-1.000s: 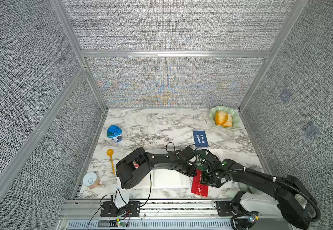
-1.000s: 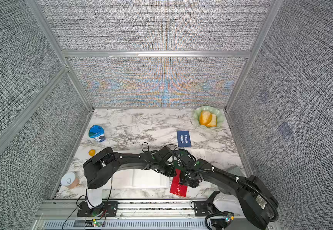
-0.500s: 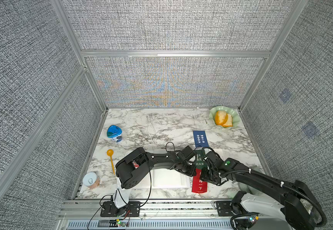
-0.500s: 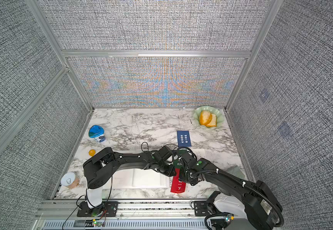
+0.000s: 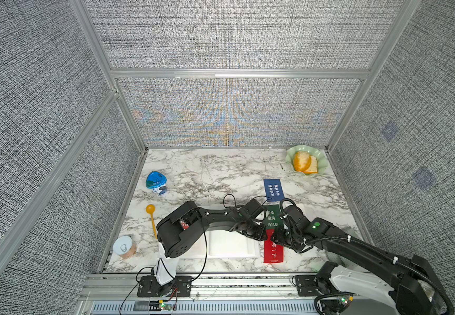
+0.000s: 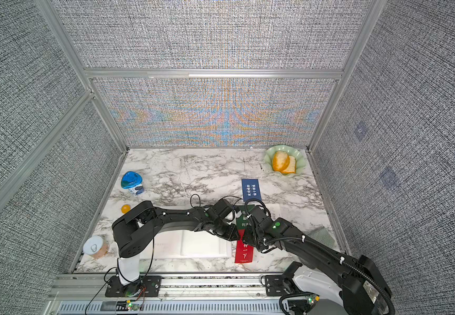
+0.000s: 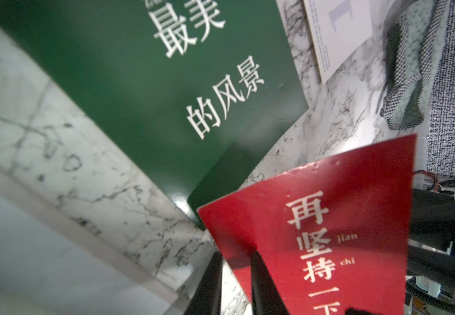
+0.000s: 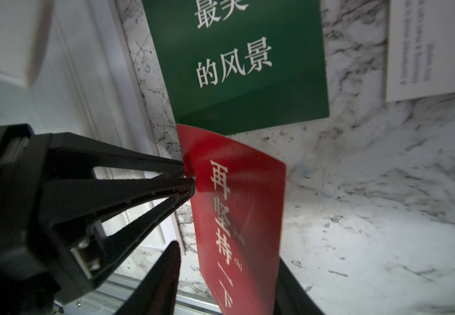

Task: Place the photos into the photo albums
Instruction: Pick up the photo at the center of the board.

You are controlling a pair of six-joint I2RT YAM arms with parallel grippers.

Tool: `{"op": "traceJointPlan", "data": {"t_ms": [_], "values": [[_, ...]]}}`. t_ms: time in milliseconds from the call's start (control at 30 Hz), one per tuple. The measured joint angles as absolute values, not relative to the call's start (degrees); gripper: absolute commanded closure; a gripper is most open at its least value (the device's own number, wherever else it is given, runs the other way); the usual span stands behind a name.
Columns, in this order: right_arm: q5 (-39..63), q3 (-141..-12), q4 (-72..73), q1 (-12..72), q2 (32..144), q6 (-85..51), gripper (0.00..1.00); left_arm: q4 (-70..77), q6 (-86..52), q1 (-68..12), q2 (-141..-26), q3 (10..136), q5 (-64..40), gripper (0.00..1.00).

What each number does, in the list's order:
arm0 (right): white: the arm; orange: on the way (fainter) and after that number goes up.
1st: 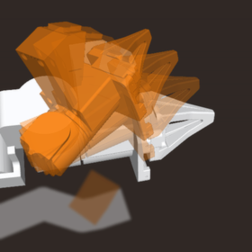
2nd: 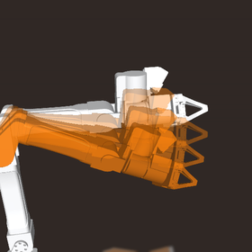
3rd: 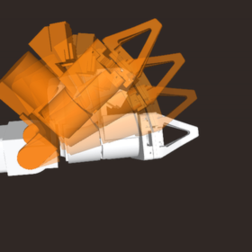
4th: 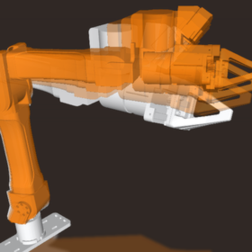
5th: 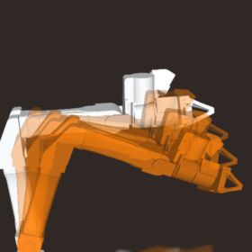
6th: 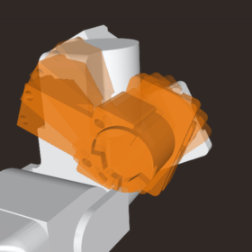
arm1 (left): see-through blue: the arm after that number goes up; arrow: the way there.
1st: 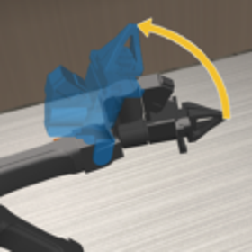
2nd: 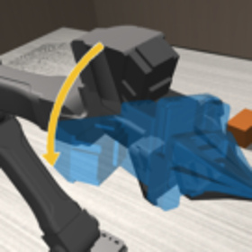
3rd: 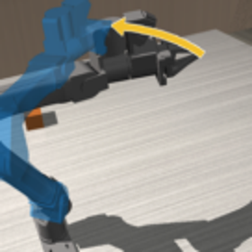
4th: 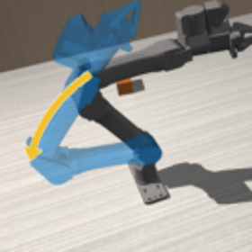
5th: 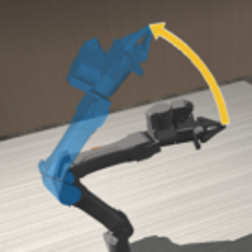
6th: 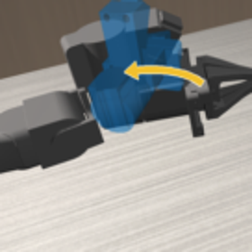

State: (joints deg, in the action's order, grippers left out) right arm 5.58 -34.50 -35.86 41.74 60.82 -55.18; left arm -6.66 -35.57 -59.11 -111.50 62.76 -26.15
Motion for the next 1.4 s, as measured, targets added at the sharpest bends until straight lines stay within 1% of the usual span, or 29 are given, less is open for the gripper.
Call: {"op": "traceJointPlan", "data": {"t_ms": [100, 267, 533, 700, 833, 1133, 1400], "values": [[5.4, -34.5, -35.3, 41.7, 60.9, -55.3, 0.58, -6.3, -35.6, -59.1, -111.5, 62.7, -26.4, 0.77], [5.5, -35.3, -33.9, 41.8, 62.3, -55.3, 0.71, -6.2, -35.6, -59.1, -111.5, 62.6, -26.6, 0.77], [6.1, -36.4, -33.7, 41.8, 62.8, -54.8, 0.84, -6.1, -35.6, -58.7, -111.1, 62.1, -27.0, 0.78], [6.0, -37.4, -33.9, 41.8, 63.0, -54.4, 0.91, -7.2, -35.4, -58.5, -110.7, 62.1, -26.9, 0.78], [5.8, -38.1, -34.3, 41.7, 62.7, -54.1, 1.0, -9.3, -34.5, -58.1, -109.5, 62.1, -25.7, 0.76], [4.9, -41.5, -36.6, 39.9, 63.2, -52.1, 1.0, -10.2, -32.9, -55.8, -104.4, 62.2, -25.1, 0.72], [4.8, -46.9, -37.7, 36.7, 65.2, -48.6, 1.0, -10.2, -31.4, -50.6, -99.0, 61.1, -25.1, 0.6]]}}
